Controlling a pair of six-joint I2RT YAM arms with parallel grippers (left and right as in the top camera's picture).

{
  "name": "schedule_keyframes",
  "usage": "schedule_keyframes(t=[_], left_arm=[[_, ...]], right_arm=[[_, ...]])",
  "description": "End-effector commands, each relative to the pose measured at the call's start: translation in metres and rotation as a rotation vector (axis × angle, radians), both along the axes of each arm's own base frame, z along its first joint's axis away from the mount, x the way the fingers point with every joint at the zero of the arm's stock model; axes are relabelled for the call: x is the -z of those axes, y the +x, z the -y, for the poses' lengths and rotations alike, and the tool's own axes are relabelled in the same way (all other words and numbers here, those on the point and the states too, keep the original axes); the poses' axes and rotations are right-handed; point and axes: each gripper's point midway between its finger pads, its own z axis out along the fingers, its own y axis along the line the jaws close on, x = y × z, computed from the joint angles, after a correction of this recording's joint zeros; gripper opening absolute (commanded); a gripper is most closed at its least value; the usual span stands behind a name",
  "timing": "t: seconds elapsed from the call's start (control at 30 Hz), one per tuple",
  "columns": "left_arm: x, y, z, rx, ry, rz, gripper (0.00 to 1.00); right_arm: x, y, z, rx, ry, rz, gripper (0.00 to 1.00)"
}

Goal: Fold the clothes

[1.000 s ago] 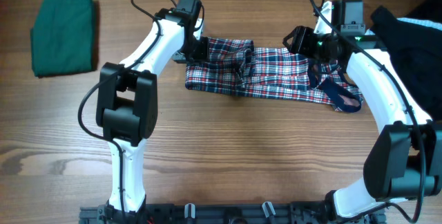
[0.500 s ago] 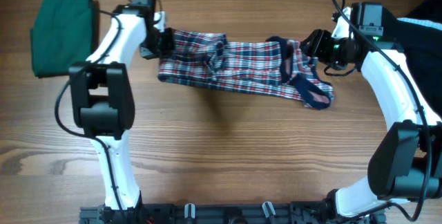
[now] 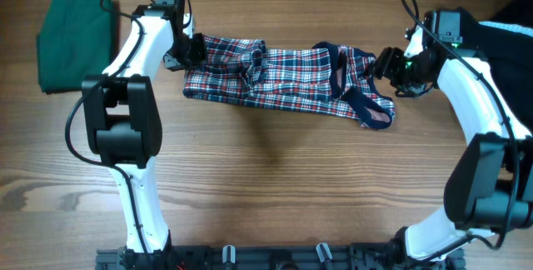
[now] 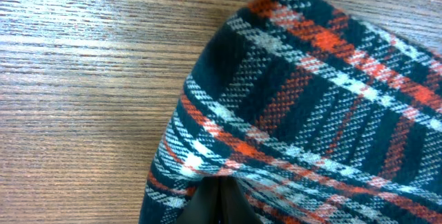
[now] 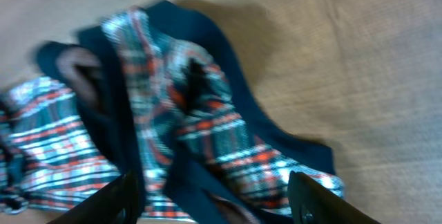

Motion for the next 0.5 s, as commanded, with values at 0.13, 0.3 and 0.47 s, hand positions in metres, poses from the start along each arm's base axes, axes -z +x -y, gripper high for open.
schedule_keyframes(t=[0.13,0.3,0.47], left_arm=[[0.034,-0.016,0.006,0.030,0.036,-0.086,0.04],[0.034,-0.016,0.006,0.031,0.036,-0.086,0.04],[0.034,-0.017,0.006,0.032,0.036,-0.086,0.04]], right_arm=[[0.024,-0.022,0.019,0.054,-0.006,-0.139,0.70],[0.039,-0.044,0.030,0.123,-0.046,-0.229,0.72],[0.054,-0.050,0.033,0.142,-0.037,-0.231,0.73]])
